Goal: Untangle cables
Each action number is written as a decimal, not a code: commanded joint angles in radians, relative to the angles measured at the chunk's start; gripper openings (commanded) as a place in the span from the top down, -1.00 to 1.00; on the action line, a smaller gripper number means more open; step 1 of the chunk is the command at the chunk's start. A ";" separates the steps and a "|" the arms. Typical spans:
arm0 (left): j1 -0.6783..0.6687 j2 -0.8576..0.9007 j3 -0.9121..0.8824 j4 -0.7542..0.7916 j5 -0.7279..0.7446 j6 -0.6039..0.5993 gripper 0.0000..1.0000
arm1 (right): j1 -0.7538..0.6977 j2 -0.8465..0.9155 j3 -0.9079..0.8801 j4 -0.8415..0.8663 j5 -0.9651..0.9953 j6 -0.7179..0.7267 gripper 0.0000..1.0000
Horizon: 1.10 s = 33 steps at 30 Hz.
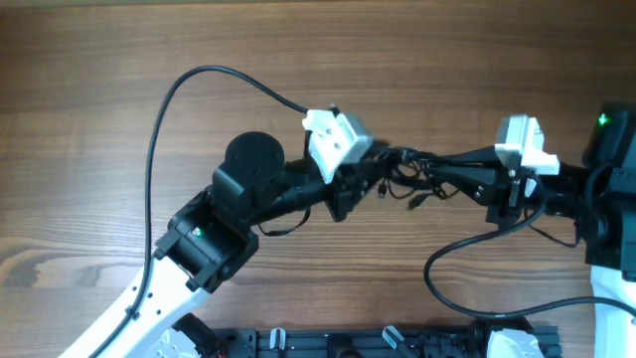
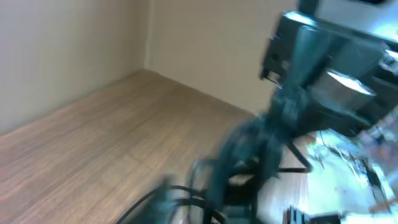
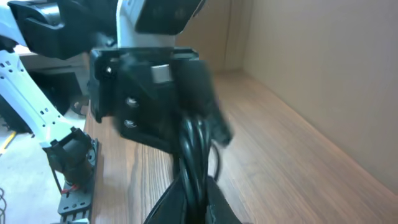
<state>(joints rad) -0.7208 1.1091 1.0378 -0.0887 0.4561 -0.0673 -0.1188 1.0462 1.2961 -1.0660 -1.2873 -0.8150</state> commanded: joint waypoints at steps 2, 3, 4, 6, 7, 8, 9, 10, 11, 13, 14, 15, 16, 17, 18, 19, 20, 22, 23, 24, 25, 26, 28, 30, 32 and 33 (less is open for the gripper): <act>-0.004 -0.004 0.010 -0.040 -0.203 -0.231 -1.00 | 0.006 0.004 0.011 0.106 0.034 0.150 0.91; -0.004 -0.005 0.010 -0.067 -0.256 -0.288 -1.00 | 0.006 0.004 0.011 0.146 0.034 0.192 0.91; -0.004 -0.007 0.010 -0.094 -0.299 -0.340 -1.00 | 0.006 0.004 0.011 0.180 0.034 0.225 0.91; -0.003 -0.014 0.010 -0.119 -0.351 -0.427 -1.00 | 0.006 0.004 0.011 0.222 0.034 0.269 0.91; -0.003 -0.018 0.010 -0.122 -0.354 -0.445 -1.00 | 0.006 0.004 0.011 0.240 0.035 0.291 0.91; -0.002 -0.026 0.010 -0.122 -0.353 -0.448 -1.00 | 0.006 0.004 0.011 0.258 0.036 0.308 0.91; -0.002 -0.037 0.010 -0.128 -0.353 -0.448 -1.00 | 0.006 0.004 0.011 0.278 0.042 0.326 0.91; -0.002 -0.050 0.010 -0.137 -0.353 -0.447 -1.00 | 0.006 0.004 0.011 0.288 0.042 0.327 0.91; -0.001 -0.076 0.010 -0.157 -0.354 -0.451 -1.00 | 0.006 0.004 0.011 0.299 0.042 0.329 0.91; -0.001 -0.121 0.010 -0.198 -0.414 -0.526 -1.00 | 0.006 0.004 0.011 0.306 0.042 0.344 0.91; -0.001 -0.140 0.010 -0.217 -0.449 -0.547 -1.00 | 0.006 0.004 0.011 0.311 0.035 0.347 0.91; -0.001 -0.158 0.010 -0.235 -0.486 -0.563 -1.00 | 0.006 0.004 0.011 0.311 0.025 0.346 0.91; -0.001 -0.168 0.010 -0.245 -0.504 -0.573 -1.00 | 0.006 0.004 0.011 0.311 0.004 0.344 0.91; -0.001 -0.173 0.010 -0.245 -0.503 -0.574 -1.00 | 0.006 0.004 0.011 0.311 -0.023 0.342 0.91; -0.001 -0.173 0.010 -0.242 -0.503 -0.574 -1.00 | 0.006 0.004 0.011 0.313 -0.040 0.334 0.91; -0.001 -0.172 0.010 -0.241 -0.502 -0.578 -1.00 | 0.006 0.004 0.011 0.310 -0.067 0.312 0.91; -0.001 -0.172 0.010 -0.241 -0.500 -0.578 -1.00 | 0.006 0.004 0.011 0.308 -0.097 0.291 0.91; -0.001 -0.173 0.010 -0.241 -0.471 -0.577 -1.00 | 0.006 0.004 0.011 0.302 -0.172 0.235 0.91; -0.001 -0.173 0.010 -0.241 -0.451 -0.577 -1.00 | 0.006 0.004 0.011 0.303 -0.186 0.222 0.91; -0.001 -0.174 0.010 -0.241 -0.433 -0.577 -1.00 | 0.006 0.004 0.011 0.301 -0.203 0.214 0.92; -0.001 -0.174 0.010 -0.239 -0.423 -0.577 -1.00 | 0.006 0.004 0.011 0.302 -0.235 0.212 0.91; -0.001 -0.174 0.010 -0.238 -0.423 -0.577 -0.99 | 0.006 0.004 0.011 0.301 -0.246 0.212 0.91; -0.001 -0.174 0.010 -0.226 -0.402 -0.576 -0.85 | 0.007 0.004 0.011 0.296 -0.264 0.213 0.91; 0.020 -0.174 0.010 -0.211 -0.321 -0.577 -0.79 | 0.008 0.004 0.011 0.276 -0.264 0.212 0.91; 0.114 -0.174 0.010 -0.212 -0.138 -0.577 -0.79 | 0.010 0.004 0.010 0.189 -0.263 0.138 0.91; 0.174 -0.172 0.010 -0.212 -0.024 -0.577 -0.80 | 0.010 0.004 0.008 0.153 -0.262 0.108 0.91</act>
<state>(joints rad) -0.6651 0.9405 1.0389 -0.3080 0.1608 -0.6418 -0.1162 1.0492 1.2968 -0.8619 -1.5036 -0.6147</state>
